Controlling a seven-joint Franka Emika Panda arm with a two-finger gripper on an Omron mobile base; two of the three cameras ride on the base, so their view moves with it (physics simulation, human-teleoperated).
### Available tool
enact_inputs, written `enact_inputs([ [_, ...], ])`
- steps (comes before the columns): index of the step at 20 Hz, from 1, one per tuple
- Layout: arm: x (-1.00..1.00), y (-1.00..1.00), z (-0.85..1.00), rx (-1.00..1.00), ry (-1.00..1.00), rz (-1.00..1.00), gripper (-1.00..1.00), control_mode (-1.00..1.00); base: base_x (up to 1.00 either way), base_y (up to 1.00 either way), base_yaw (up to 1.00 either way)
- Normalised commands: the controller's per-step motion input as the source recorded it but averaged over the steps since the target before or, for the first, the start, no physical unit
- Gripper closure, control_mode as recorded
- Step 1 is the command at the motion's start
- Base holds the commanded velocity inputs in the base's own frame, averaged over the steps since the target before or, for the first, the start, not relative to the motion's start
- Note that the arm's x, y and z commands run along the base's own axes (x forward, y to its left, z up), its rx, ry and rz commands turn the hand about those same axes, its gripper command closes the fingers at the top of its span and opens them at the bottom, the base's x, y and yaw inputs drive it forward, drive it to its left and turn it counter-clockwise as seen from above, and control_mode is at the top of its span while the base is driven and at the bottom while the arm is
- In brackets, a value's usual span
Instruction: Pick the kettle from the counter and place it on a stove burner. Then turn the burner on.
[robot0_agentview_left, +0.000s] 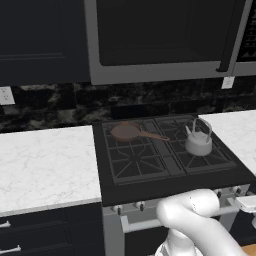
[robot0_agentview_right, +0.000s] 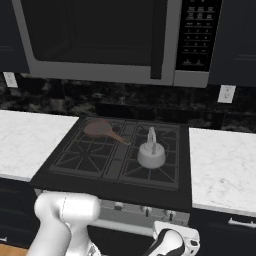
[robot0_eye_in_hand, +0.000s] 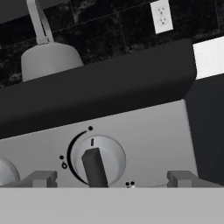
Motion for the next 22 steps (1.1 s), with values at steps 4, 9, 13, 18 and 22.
enact_inputs([
  [4, 0.0, 0.15, 0.0, 0.0, 0.0, 0.0, -1.0, -1.0, 0.0, 0.0, 0.0],
  [9, 0.0, 0.14, 0.0, 0.0, 0.0, 0.0, -1.0, -1.0, 0.0, 0.0, 0.0],
  [13, 0.05, 0.01, 0.0, 0.0, 0.0, 0.0, -1.0, -1.0, 0.0, 0.0, 0.0],
  [18, 0.12, 0.0, 0.0, 0.0, 0.0, 0.0, -1.0, -1.0, 0.0, 0.0, 0.0],
  [22, 0.07, 0.0, 0.0, 0.0, 0.0, 0.0, -1.0, -1.0, 0.0, 0.0, 0.0],
])
